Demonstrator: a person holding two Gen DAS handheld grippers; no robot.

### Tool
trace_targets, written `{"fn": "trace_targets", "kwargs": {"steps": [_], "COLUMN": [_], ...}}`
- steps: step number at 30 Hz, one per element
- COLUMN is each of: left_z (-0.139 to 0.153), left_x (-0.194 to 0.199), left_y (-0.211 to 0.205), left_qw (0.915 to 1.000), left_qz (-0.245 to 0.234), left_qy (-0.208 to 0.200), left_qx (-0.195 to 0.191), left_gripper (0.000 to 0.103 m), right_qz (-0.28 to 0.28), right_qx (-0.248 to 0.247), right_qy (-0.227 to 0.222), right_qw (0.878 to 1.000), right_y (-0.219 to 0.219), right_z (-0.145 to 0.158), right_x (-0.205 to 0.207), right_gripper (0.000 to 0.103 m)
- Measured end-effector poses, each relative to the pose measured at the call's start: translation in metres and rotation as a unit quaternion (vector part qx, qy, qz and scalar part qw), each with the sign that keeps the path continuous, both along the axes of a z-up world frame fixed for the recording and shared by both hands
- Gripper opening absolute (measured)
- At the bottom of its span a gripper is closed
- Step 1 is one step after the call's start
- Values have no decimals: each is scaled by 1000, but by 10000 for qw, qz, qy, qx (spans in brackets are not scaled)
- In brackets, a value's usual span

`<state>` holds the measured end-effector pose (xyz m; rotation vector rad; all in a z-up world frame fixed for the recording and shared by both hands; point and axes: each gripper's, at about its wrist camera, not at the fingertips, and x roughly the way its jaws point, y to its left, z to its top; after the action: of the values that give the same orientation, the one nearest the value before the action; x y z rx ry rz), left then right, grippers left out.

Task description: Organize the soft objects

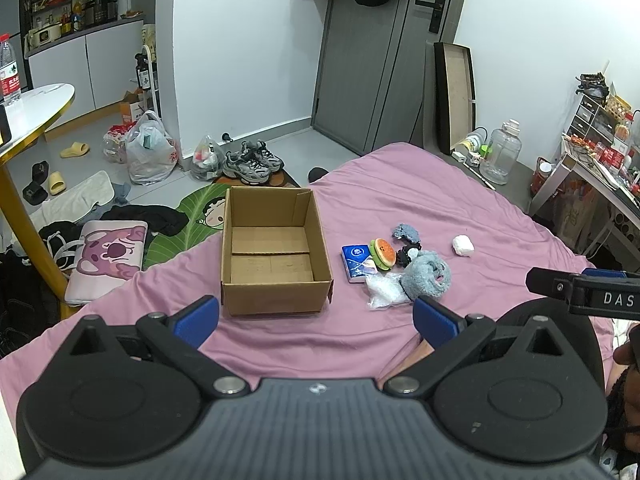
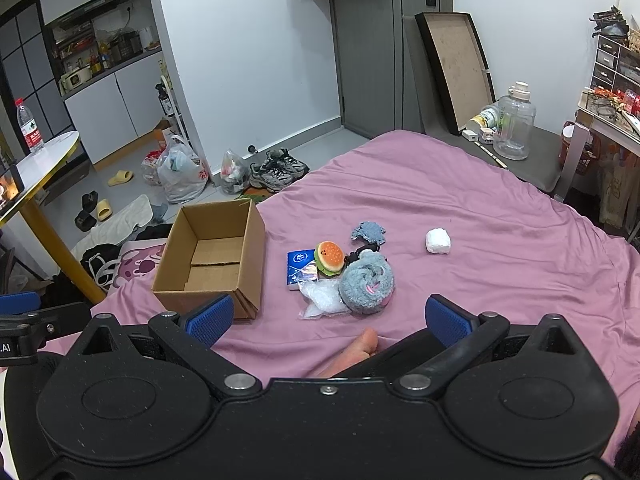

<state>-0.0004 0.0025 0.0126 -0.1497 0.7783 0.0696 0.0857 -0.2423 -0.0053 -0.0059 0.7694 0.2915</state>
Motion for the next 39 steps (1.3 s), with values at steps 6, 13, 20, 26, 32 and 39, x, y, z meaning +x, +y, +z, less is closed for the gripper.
{"fn": "trace_targets", "kwargs": {"steps": [6, 13, 20, 26, 32, 39], "left_z": [-1, 0, 3, -2, -6, -15], "left_x": [0, 0, -4, -1, 14, 33], "left_y": [0, 0, 2, -7, -16, -25], "left_qw": [10000, 10000, 10000, 9998, 9997, 9994], "left_qz": [5, 2, -4, -4, -3, -108], "left_qy": [0, -5, -2, -66, -123, -169], "left_qx": [-2, 4, 39, 167, 228, 268], "left_gripper": [102, 102, 102, 102, 102, 102], "right_qz": [-4, -2, 42, 27, 7, 114], "right_qx": [-7, 17, 45, 87, 116, 194], "right_qy": [-1, 2, 31, 73, 166, 248], "right_qw": [10000, 10000, 10000, 9999, 9998, 9994], "right_y": [1, 0, -2, -5, -9, -11], "right_z": [-1, 0, -3, -10, -20, -25], "right_x": [0, 1, 4, 8, 18, 33], "right_gripper": [103, 103, 103, 103, 103, 103]}}
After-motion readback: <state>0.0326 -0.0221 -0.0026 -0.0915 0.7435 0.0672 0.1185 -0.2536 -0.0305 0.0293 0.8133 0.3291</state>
